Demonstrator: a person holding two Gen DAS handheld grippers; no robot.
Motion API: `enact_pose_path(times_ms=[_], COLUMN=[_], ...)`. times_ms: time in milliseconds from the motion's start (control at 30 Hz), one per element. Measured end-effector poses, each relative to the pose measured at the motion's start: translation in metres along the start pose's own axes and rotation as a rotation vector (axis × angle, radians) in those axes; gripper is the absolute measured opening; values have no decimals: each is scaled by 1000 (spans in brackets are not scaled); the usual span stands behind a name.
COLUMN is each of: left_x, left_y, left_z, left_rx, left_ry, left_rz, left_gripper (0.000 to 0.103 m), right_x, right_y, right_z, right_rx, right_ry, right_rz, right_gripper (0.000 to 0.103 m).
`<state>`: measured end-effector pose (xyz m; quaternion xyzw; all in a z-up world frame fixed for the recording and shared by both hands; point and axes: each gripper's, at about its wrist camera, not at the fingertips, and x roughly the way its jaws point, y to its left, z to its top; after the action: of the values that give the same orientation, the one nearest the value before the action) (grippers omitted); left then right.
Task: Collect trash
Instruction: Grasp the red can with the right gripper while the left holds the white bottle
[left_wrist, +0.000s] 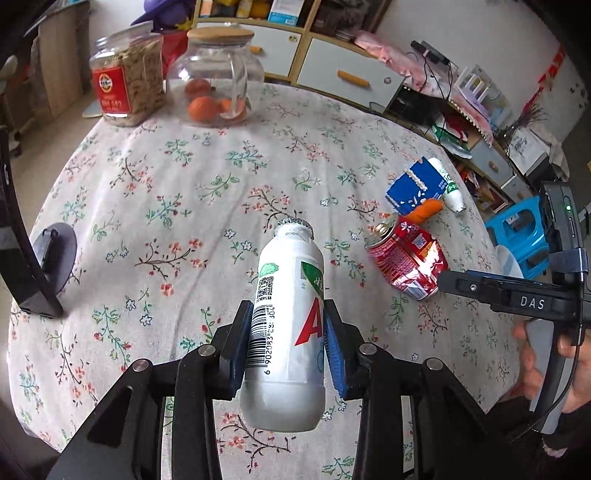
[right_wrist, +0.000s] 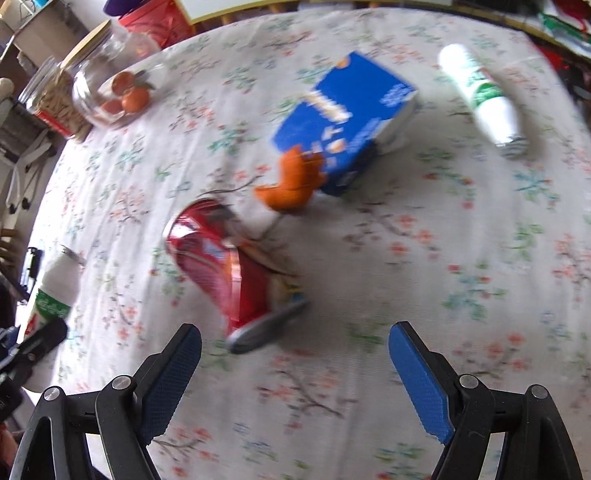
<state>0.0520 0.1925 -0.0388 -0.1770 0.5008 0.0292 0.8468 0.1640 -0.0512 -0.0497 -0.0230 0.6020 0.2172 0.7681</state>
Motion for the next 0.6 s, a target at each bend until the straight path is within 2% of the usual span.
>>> enact_pose_path(times_ms=[100,433,600], left_x=[1,3,3], left_y=[0,3,4], left_z=[-1,0,0], left_rx=[-2,-9,-13], left_ry=[5,8,10], left_rz=[1,-3,-5], left_gripper=[39,39,39], right_x=[13,46,53], right_y=[8,25,30], right_z=[4,15,18], right_rx=[5,-12,-31], right_ry=[21,58,54], right_rz=[15,-12,-38], right_gripper=[87,87,81])
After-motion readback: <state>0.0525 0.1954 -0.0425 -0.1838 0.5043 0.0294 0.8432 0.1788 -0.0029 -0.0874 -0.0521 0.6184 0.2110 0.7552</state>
